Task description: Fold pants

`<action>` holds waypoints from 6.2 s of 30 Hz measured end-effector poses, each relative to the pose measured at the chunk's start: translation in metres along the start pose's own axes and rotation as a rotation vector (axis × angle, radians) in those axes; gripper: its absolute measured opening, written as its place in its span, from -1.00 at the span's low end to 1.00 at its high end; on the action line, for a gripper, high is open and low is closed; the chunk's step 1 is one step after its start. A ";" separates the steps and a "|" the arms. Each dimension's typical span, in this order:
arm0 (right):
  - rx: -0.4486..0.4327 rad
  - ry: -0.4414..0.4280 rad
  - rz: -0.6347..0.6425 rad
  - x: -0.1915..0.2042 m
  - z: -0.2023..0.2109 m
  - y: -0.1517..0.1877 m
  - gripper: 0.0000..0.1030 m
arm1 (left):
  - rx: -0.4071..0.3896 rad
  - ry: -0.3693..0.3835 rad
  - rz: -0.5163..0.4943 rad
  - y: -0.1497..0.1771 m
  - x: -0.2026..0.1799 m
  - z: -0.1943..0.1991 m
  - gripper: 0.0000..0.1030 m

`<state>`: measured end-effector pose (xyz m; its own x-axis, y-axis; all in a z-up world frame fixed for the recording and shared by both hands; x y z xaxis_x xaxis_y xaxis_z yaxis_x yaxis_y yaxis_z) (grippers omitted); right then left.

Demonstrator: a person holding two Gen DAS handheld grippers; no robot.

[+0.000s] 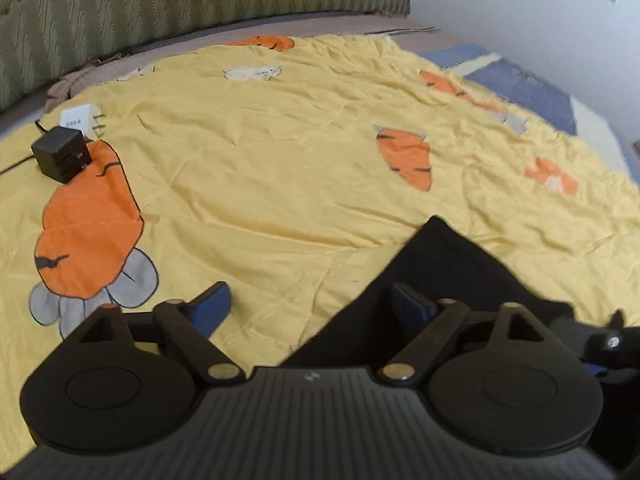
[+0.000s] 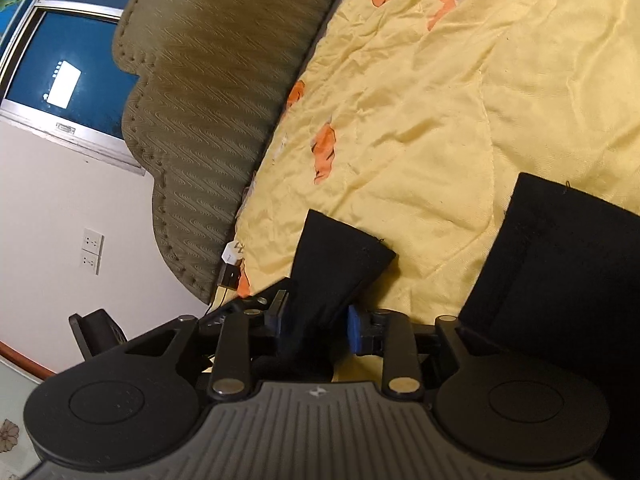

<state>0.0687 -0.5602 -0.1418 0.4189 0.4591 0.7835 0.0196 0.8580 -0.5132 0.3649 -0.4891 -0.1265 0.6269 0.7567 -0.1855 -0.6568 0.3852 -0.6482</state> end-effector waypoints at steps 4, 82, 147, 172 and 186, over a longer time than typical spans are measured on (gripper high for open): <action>-0.028 0.010 0.077 0.011 -0.002 0.000 -0.15 | 0.003 0.039 0.001 -0.004 -0.002 0.003 -0.88; -0.516 -0.008 0.519 0.184 0.232 0.000 -0.83 | -0.298 0.391 -0.246 -0.011 -0.148 0.261 -0.97; -0.250 0.403 0.097 -0.040 0.197 0.015 -0.79 | 0.009 0.083 -0.492 0.098 -0.174 0.077 0.33; -0.114 -0.045 -0.019 0.025 0.194 0.069 0.44 | -0.143 -0.137 -0.281 0.233 0.035 0.297 0.58; -0.073 -0.044 -0.179 0.019 0.164 0.084 0.40 | -0.053 -0.116 -0.140 0.269 0.053 0.270 -0.81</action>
<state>-0.0703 -0.4415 -0.1131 0.3629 0.3113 0.8783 0.1569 0.9087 -0.3869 0.1083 -0.2026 -0.1107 0.6556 0.7551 -0.0064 -0.5419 0.4647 -0.7003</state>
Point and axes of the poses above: each gripper's, at about its wrist camera, not at the fingertips, and z roughly against the way its jaws point, x to its left, y to its underside, the point moved 10 cm from there along -z, roughly the way its jaws point, and after that the axes turned 12 degrees about z, right-handed, at the moved point
